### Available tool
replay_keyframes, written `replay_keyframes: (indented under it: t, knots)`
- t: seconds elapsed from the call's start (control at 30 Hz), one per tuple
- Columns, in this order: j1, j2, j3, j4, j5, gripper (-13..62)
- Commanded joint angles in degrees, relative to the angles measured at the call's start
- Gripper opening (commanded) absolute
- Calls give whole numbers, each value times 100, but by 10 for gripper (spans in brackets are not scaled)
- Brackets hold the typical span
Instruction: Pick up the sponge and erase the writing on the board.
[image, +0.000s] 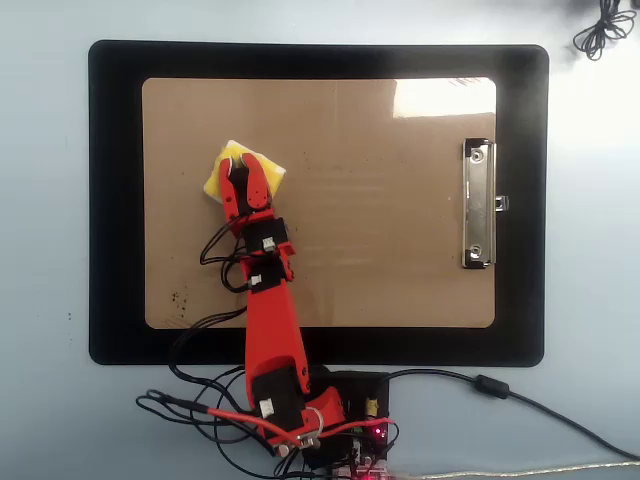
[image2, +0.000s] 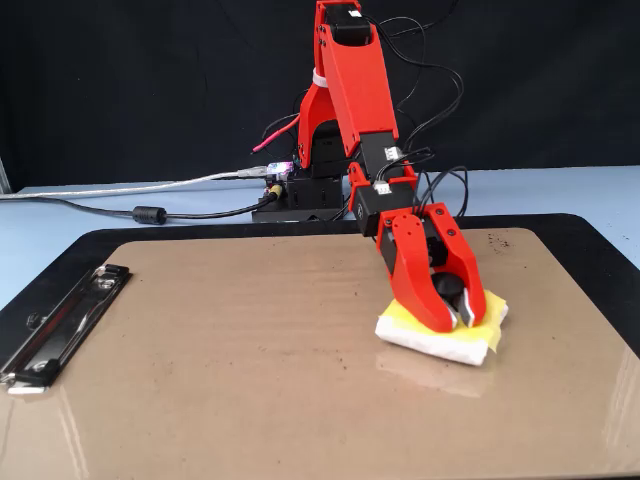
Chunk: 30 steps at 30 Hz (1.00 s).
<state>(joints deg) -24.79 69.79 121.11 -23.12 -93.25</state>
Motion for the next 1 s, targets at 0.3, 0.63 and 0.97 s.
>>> replay_keyframes:
  t: [0.3, 0.63, 0.97]
  knots:
    - [-642, 1652, 1784, 105, -9, -79]
    - [-475, 1143, 1345, 9, 9, -79]
    - [-387, 1468, 1802, -9, 0, -79]
